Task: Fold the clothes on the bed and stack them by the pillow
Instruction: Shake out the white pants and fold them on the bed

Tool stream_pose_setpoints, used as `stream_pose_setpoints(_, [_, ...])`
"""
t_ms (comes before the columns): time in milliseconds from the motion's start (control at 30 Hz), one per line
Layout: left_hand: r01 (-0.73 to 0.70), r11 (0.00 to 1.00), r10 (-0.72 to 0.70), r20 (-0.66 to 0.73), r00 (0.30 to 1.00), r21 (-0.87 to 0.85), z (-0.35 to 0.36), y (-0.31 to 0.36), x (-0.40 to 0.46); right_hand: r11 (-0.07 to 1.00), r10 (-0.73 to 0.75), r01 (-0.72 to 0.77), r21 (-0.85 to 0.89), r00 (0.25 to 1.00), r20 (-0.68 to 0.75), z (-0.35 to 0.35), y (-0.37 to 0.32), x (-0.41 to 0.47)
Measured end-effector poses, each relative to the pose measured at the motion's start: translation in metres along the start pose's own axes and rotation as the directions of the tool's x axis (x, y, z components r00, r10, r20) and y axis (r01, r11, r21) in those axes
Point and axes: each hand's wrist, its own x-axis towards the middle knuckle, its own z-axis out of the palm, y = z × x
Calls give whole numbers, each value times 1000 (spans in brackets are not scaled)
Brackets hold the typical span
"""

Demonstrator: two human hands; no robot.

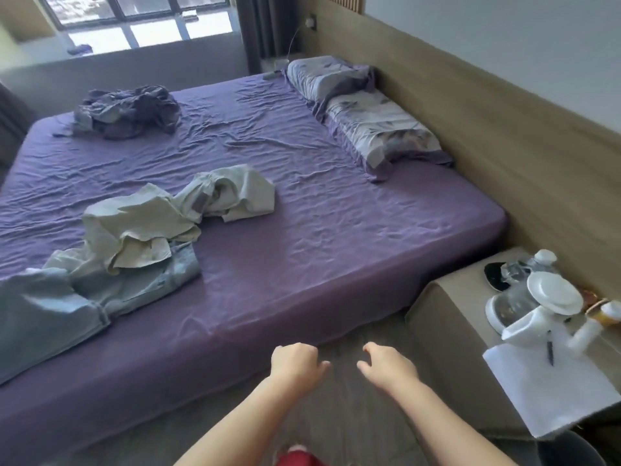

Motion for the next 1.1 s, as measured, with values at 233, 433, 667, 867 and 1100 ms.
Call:
stream_pose_setpoints(233, [22, 1000, -23, -14, 1000, -15, -24, -17, 50, 997, -78, 78, -28, 997, -16, -25, -27, 54])
stream_pose_setpoints(433, [20, 1000, -21, -36, 999, -20, -59, -43, 102, 993, -85, 83, -81, 996, -26, -54, -57, 102])
stream_pose_setpoints(667, [58, 997, -60, -39, 997, -51, -86, -76, 143, 993, -95, 93, -70, 995, -19, -77, -95, 145])
stream_pose_setpoints(867, [144, 984, -146, -9, 989, -105, -88, -103, 166, 974, -180, 183, -133, 983, 39, -87, -122, 184])
stream_pose_setpoints(1100, [286, 944, -281, 51, 958, -167, -106, -115, 205, 918, -292, 321, -232, 944, 151, -112, -145, 254])
